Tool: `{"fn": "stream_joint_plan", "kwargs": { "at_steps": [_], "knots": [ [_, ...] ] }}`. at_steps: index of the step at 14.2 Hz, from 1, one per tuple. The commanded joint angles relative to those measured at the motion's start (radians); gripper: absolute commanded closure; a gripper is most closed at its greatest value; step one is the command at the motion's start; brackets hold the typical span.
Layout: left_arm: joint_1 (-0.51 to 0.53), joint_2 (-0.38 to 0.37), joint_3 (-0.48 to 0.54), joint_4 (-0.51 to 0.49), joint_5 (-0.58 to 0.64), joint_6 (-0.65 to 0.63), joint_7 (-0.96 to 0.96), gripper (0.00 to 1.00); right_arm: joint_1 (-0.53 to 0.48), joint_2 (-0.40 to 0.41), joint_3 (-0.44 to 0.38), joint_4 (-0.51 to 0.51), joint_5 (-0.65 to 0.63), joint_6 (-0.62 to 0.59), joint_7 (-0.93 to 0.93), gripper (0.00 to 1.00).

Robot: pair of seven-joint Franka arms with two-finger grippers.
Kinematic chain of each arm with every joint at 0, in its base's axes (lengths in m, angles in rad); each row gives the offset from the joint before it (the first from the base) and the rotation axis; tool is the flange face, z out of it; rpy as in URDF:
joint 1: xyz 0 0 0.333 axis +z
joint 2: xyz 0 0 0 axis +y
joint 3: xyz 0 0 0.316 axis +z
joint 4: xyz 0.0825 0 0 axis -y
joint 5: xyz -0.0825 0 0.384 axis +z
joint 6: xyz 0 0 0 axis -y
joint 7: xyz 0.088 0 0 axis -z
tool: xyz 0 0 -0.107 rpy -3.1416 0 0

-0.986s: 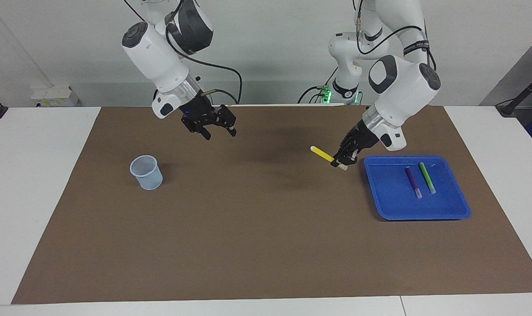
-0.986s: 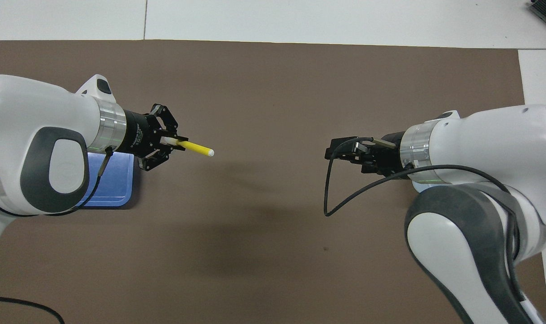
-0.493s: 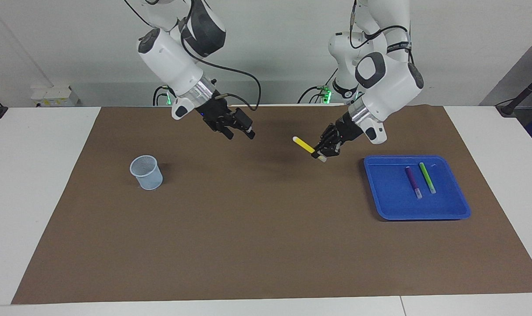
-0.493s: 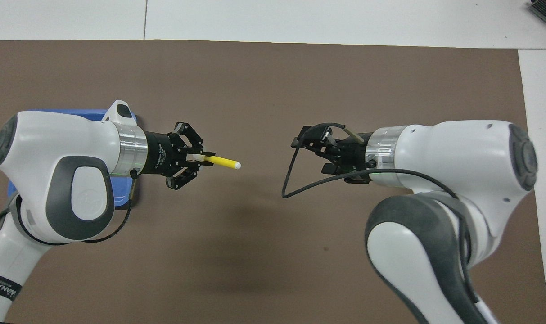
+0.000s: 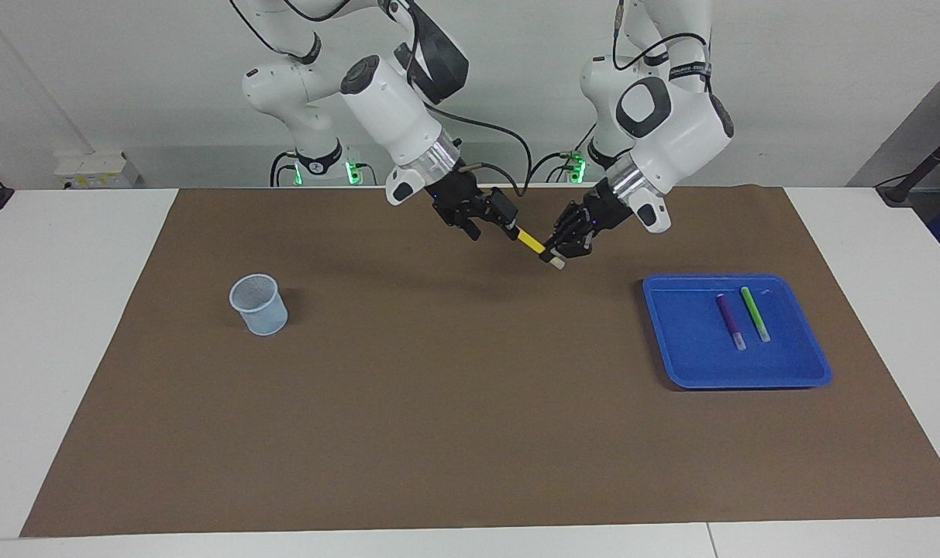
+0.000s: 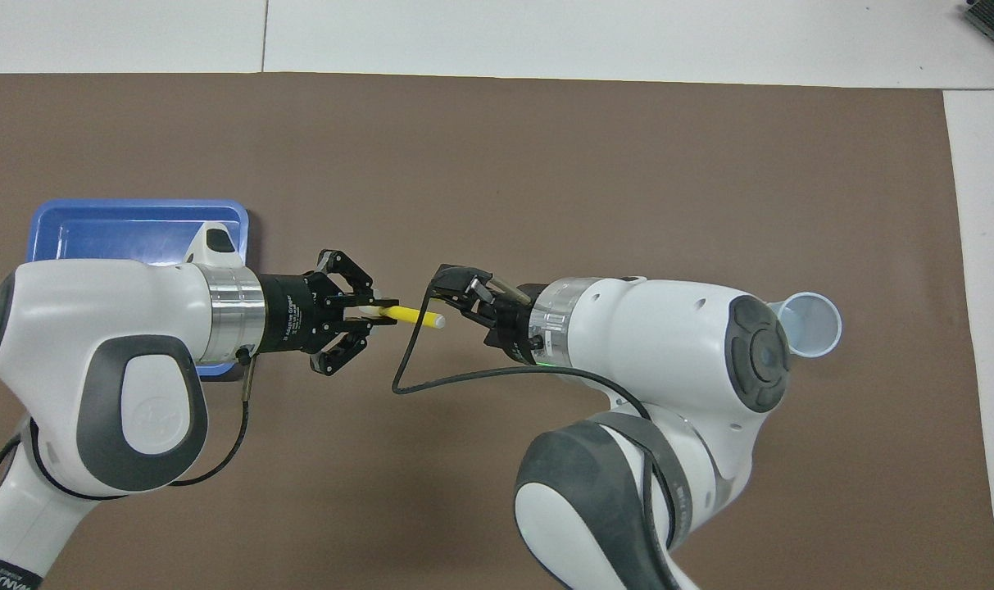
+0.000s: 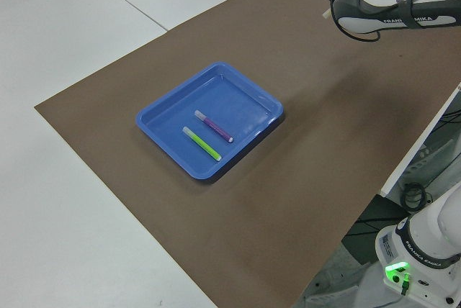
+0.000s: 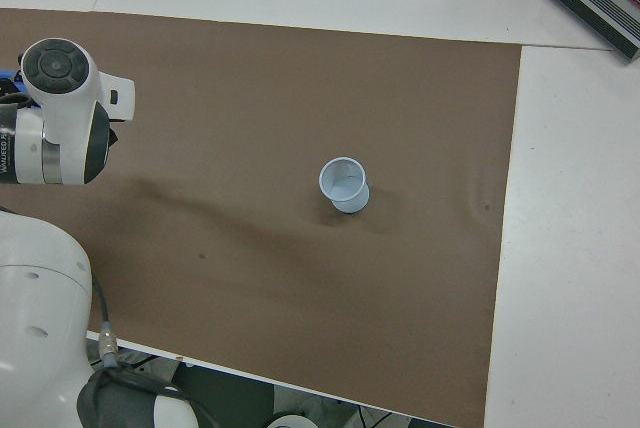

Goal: Transfer and insert pens with both arms
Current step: 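Close the right gripper on the yellow pen's tip near the left gripper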

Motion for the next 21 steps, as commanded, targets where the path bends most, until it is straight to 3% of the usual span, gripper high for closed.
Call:
{"fn": "stream_joint_plan", "kwargs": {
  "at_steps": [1,8,15,20,21],
  "knots": [
    [-0.011,-0.035,0.009,-0.043,-0.043,0.025,-0.007,1.0,0.042,0.025,-0.003,0.003,0.027,0.084,0.096,0.0],
    [-0.011,-0.037,0.009,-0.043,-0.068,0.027,-0.009,1.0,0.068,0.035,-0.003,0.008,0.025,0.104,0.129,0.02],
    [-0.01,-0.037,0.009,-0.043,-0.068,0.027,-0.007,1.0,0.065,0.033,-0.003,0.011,0.028,0.092,0.155,0.22],
    [-0.011,-0.038,0.009,-0.043,-0.068,0.025,-0.009,1.0,0.06,0.032,-0.003,0.012,0.03,0.081,0.164,0.64],
    [-0.011,-0.038,0.009,-0.043,-0.068,0.025,-0.009,1.0,0.06,0.03,-0.003,0.012,0.045,0.081,0.166,0.67]
  ]
}}
